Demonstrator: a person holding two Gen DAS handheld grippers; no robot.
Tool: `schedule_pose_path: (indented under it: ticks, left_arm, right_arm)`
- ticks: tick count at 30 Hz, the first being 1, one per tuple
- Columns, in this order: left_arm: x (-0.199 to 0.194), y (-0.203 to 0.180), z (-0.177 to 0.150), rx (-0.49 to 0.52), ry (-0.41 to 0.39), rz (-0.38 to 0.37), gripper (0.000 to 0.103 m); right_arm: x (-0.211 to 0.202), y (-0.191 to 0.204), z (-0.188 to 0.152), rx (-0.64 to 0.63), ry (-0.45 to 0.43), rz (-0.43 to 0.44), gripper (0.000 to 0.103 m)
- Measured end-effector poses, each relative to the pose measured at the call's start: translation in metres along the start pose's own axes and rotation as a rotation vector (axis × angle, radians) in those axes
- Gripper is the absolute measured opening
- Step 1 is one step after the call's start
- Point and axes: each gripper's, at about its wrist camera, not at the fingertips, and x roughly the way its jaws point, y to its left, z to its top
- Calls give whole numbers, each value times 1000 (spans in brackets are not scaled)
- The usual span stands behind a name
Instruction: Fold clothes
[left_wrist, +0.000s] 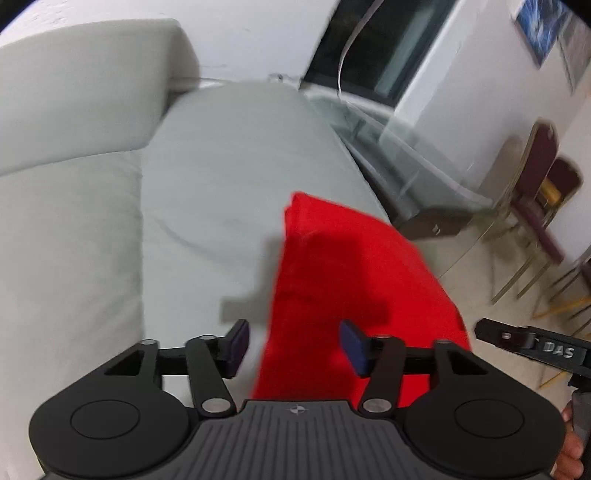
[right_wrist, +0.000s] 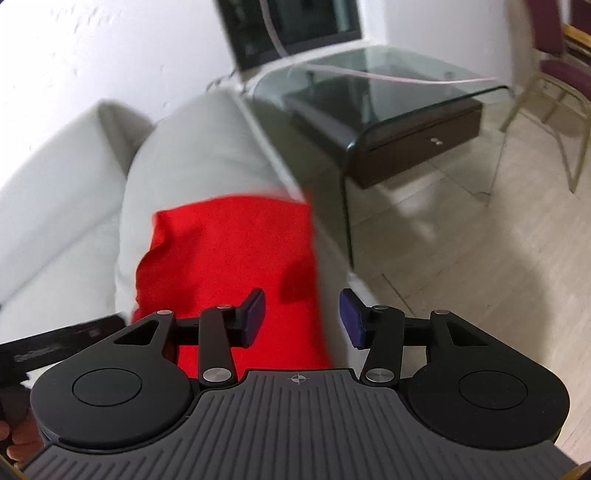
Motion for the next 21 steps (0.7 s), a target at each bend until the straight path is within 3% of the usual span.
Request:
schedule_pose_path:
  ticks: [3,4,6,8,11,15,17,21]
  left_arm:
    - [-34,5,-17,43,1,-15,56]
    - [-42,-1,-23,66,28,10,51]
    - [-59,-19,-34,117,84,69,49]
    - [-77,-37,-40,143,97,86,61]
    - [-104,-57,-42,157,77,80,74]
    - [-139,-71,-41,161,47,113,84]
    - [-153,-74,-40,156,48,112,95]
    - [-181,-81,-45,162,38,125,97]
  right_arm:
    - [-34,-10,-15,21,-28,32,61]
    - [-43,-8,-18,4,-4,32,60]
    - [-61,0,-24,-40,55,54,54]
    - [-82,12,-27,-87,82,56,53]
    - [-119,32,-32,-153,111,37,64]
    - [-164,57,-36,-233,147,22,68]
    - [-187,69,-39,-277,145,6,73]
    - [-226,81,-46,-308,130,3,77]
